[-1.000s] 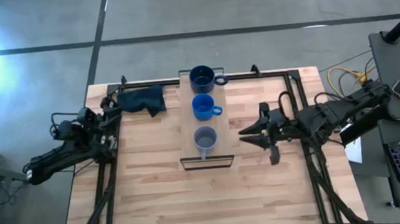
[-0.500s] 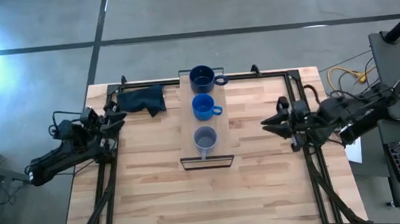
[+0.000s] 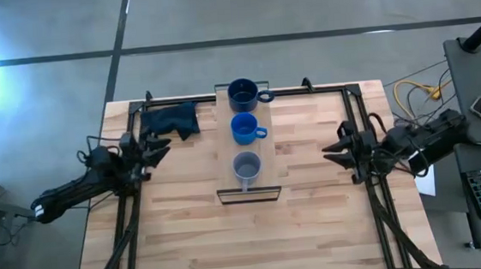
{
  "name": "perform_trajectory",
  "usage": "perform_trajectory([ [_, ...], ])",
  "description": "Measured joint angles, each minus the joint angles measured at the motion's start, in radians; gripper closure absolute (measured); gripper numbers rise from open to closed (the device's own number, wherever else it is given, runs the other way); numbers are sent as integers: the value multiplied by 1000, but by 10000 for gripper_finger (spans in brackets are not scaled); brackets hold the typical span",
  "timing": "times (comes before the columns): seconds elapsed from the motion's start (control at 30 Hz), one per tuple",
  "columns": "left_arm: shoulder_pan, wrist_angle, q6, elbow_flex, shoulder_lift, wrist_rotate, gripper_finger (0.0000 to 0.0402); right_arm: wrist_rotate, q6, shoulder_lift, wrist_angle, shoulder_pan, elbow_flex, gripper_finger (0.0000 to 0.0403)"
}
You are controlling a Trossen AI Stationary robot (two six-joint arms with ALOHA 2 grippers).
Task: Stack small to large cups/mugs on shelf
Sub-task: Return to Home Position
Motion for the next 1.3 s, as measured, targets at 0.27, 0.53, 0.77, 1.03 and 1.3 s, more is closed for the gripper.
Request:
perform_trajectory([
  [0.27,6,-122,87,-33,6,-59,272,0,28,-145,75,0,-214,321],
  [0.53,5,-342,80,-33,11,-194,272,99,11,-246,-11,0,-308,321],
  [0.77,5,-336,233,-35,21,-209,272,141,11,-232,-38,-5,-306,321],
  [1.03,5,-316,264,-36,30,-205,272,139,131,-202,-38,-4,-306,321],
  [1.3,5,-312,264,-37,32,-205,272,138,162,-200,-39,-4,-306,321],
])
